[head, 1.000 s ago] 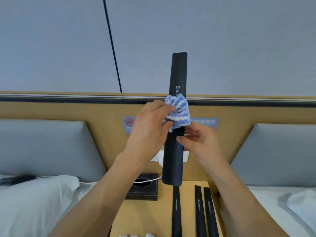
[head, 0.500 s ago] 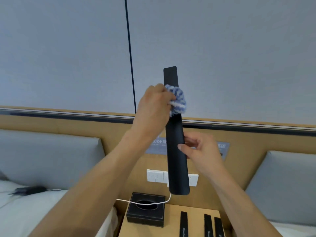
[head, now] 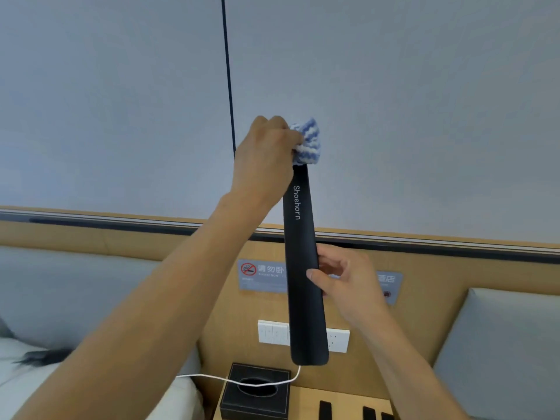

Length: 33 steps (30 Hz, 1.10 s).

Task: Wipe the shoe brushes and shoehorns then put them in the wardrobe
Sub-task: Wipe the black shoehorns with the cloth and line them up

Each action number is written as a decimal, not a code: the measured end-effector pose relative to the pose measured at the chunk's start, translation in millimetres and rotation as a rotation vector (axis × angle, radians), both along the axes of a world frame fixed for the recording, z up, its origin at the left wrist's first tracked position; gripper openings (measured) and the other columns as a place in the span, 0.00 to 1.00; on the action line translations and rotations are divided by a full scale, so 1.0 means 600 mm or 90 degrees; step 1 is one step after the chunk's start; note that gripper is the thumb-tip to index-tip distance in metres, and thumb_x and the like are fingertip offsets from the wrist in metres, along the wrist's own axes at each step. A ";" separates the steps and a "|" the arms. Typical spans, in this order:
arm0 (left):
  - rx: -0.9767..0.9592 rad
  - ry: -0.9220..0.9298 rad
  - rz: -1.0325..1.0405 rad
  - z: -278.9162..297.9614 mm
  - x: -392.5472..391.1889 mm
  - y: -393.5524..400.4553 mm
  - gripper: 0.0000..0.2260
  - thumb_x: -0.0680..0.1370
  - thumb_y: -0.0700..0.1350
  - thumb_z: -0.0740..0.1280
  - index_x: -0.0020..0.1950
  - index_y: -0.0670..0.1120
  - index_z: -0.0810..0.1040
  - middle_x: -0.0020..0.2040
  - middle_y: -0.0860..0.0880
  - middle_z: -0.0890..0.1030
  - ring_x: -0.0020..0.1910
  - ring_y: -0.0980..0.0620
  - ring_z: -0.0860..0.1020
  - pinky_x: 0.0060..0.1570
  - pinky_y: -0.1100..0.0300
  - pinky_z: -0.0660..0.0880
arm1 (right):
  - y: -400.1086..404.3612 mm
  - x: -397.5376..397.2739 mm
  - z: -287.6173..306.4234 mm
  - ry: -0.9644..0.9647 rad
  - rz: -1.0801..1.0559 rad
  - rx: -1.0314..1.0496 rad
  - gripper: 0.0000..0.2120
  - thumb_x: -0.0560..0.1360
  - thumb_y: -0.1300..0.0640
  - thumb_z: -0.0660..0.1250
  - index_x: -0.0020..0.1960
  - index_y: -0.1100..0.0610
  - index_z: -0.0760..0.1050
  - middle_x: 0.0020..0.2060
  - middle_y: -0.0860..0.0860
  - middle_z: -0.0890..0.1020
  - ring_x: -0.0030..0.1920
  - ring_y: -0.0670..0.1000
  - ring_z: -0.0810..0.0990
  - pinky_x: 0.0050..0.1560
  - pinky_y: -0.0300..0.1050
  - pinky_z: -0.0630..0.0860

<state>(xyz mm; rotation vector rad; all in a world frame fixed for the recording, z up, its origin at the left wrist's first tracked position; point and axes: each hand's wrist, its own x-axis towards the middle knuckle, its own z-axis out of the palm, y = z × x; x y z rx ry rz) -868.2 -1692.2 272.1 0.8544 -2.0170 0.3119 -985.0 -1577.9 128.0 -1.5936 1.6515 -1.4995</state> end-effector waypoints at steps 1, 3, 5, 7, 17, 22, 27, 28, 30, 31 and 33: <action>0.005 -0.010 -0.003 -0.009 -0.003 0.006 0.13 0.75 0.35 0.65 0.56 0.44 0.82 0.53 0.45 0.79 0.54 0.43 0.71 0.45 0.46 0.75 | 0.000 -0.002 0.002 -0.008 0.004 -0.007 0.19 0.75 0.61 0.72 0.52 0.36 0.80 0.46 0.34 0.85 0.50 0.37 0.83 0.50 0.41 0.83; 0.015 -0.033 -0.006 -0.031 -0.010 0.017 0.13 0.76 0.36 0.65 0.57 0.45 0.82 0.54 0.47 0.79 0.55 0.44 0.71 0.43 0.47 0.75 | -0.001 -0.005 0.004 -0.041 0.010 -0.015 0.20 0.75 0.63 0.71 0.52 0.36 0.79 0.47 0.35 0.85 0.50 0.39 0.83 0.51 0.42 0.82; 0.026 -0.045 -0.011 -0.052 -0.016 0.029 0.13 0.77 0.36 0.65 0.59 0.46 0.82 0.55 0.48 0.79 0.55 0.45 0.71 0.41 0.49 0.75 | -0.002 -0.010 0.005 -0.082 0.015 -0.014 0.20 0.75 0.65 0.71 0.53 0.38 0.80 0.48 0.38 0.86 0.50 0.41 0.84 0.52 0.44 0.83; 0.041 -0.043 -0.028 -0.069 -0.019 0.040 0.14 0.77 0.37 0.66 0.60 0.47 0.82 0.56 0.48 0.78 0.55 0.45 0.71 0.40 0.51 0.74 | -0.001 -0.013 0.005 -0.122 0.020 -0.008 0.19 0.75 0.66 0.71 0.54 0.41 0.80 0.48 0.40 0.86 0.50 0.43 0.85 0.51 0.46 0.83; 0.175 -0.086 -0.084 -0.116 -0.018 0.071 0.10 0.76 0.41 0.67 0.56 0.43 0.83 0.52 0.45 0.75 0.53 0.45 0.73 0.50 0.49 0.73 | -0.012 -0.019 -0.004 -0.486 0.144 -0.009 0.19 0.74 0.71 0.69 0.61 0.55 0.79 0.54 0.52 0.86 0.53 0.53 0.86 0.45 0.45 0.83; 0.156 -0.144 -0.029 -0.127 -0.009 0.076 0.11 0.77 0.40 0.66 0.57 0.47 0.82 0.52 0.47 0.75 0.52 0.47 0.71 0.46 0.49 0.75 | -0.021 -0.012 -0.011 -0.713 0.281 -0.013 0.26 0.72 0.79 0.62 0.66 0.60 0.73 0.61 0.59 0.82 0.58 0.62 0.83 0.50 0.55 0.82; 0.153 -0.170 -0.044 -0.137 0.007 0.076 0.14 0.77 0.39 0.66 0.59 0.49 0.82 0.52 0.48 0.76 0.52 0.46 0.71 0.44 0.50 0.74 | -0.029 -0.008 -0.005 -0.811 0.272 -0.012 0.21 0.72 0.60 0.70 0.65 0.61 0.76 0.60 0.62 0.82 0.58 0.65 0.82 0.52 0.60 0.81; 0.150 -0.179 -0.044 -0.140 0.009 0.078 0.13 0.77 0.40 0.66 0.58 0.49 0.83 0.51 0.48 0.76 0.52 0.47 0.71 0.43 0.51 0.74 | -0.031 -0.007 -0.003 -0.814 0.251 0.001 0.20 0.74 0.55 0.70 0.64 0.60 0.77 0.59 0.61 0.82 0.57 0.64 0.83 0.50 0.60 0.82; 0.137 -0.205 -0.034 -0.147 0.011 0.082 0.12 0.77 0.40 0.65 0.58 0.49 0.83 0.51 0.49 0.75 0.52 0.48 0.70 0.40 0.54 0.72 | -0.038 -0.008 -0.001 -0.826 0.209 0.019 0.20 0.75 0.48 0.68 0.61 0.59 0.79 0.56 0.59 0.84 0.55 0.61 0.84 0.46 0.58 0.83; 0.133 -0.208 -0.029 -0.151 0.012 0.084 0.12 0.78 0.40 0.65 0.58 0.48 0.83 0.51 0.48 0.75 0.52 0.48 0.70 0.38 0.55 0.70 | -0.042 -0.008 -0.002 -0.831 0.191 0.019 0.19 0.76 0.47 0.66 0.60 0.59 0.79 0.54 0.58 0.85 0.53 0.60 0.85 0.44 0.57 0.83; 0.128 -0.200 -0.024 -0.160 0.017 0.088 0.12 0.77 0.39 0.65 0.57 0.47 0.83 0.51 0.47 0.75 0.51 0.48 0.70 0.37 0.56 0.68 | -0.047 -0.011 -0.008 -0.839 0.154 -0.001 0.18 0.81 0.48 0.61 0.60 0.59 0.78 0.53 0.58 0.86 0.51 0.60 0.86 0.42 0.57 0.84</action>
